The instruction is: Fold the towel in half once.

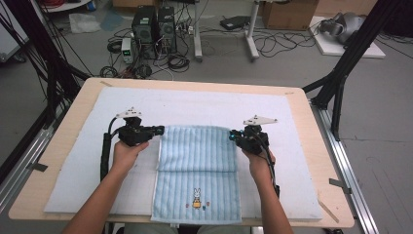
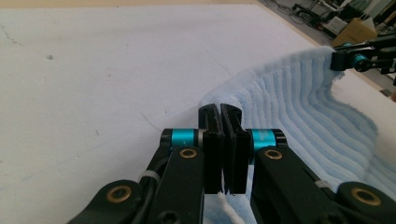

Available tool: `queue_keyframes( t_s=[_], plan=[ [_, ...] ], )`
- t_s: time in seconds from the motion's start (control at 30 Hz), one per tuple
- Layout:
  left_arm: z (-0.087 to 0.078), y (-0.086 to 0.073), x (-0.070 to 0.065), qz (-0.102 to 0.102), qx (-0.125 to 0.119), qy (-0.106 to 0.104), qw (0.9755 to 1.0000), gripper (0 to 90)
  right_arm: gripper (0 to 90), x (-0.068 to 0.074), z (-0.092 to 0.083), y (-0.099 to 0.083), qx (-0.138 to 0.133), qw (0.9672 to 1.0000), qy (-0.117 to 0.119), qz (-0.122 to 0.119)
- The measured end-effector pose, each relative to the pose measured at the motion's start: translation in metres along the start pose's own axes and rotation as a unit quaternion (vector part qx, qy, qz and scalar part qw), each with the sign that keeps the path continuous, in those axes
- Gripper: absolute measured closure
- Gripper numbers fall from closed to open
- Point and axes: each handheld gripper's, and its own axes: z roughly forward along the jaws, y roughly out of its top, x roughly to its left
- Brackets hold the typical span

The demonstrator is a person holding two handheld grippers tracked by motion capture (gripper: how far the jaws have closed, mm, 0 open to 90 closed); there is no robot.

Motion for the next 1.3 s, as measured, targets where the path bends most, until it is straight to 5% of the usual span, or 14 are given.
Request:
queue_keyframes(
  t_s=[0.4,0.77,1.1,1.17,1.3],
  plan=[
    [-0.045,-0.014,-0.041,0.0,-0.028,-0.035,0.999,87.2,83.5,0.025,-0.053,-0.018,-0.039,0.9991,0.017,0.0],
    [-0.078,-0.06,-0.075,-0.004,-0.023,-0.065,0.9976,86.7,83.3,0.061,-0.091,-0.061,-0.037,0.9985,0.039,-0.003],
    [-0.079,-0.101,-0.08,-0.022,-0.002,-0.073,0.9971,85.4,82.5,0.077,-0.096,-0.103,-0.007,0.9988,0.049,0.0],
    [-0.076,-0.105,-0.078,-0.032,-0.003,-0.073,0.9968,81.2,79.1,0.076,-0.093,-0.108,-0.002,0.9988,0.049,0.005],
    [-0.075,-0.099,-0.071,-0.042,-0.016,-0.054,0.9975,59.0,67.6,0.069,-0.094,-0.106,-0.024,0.9982,0.05,0.021]
  ],
)
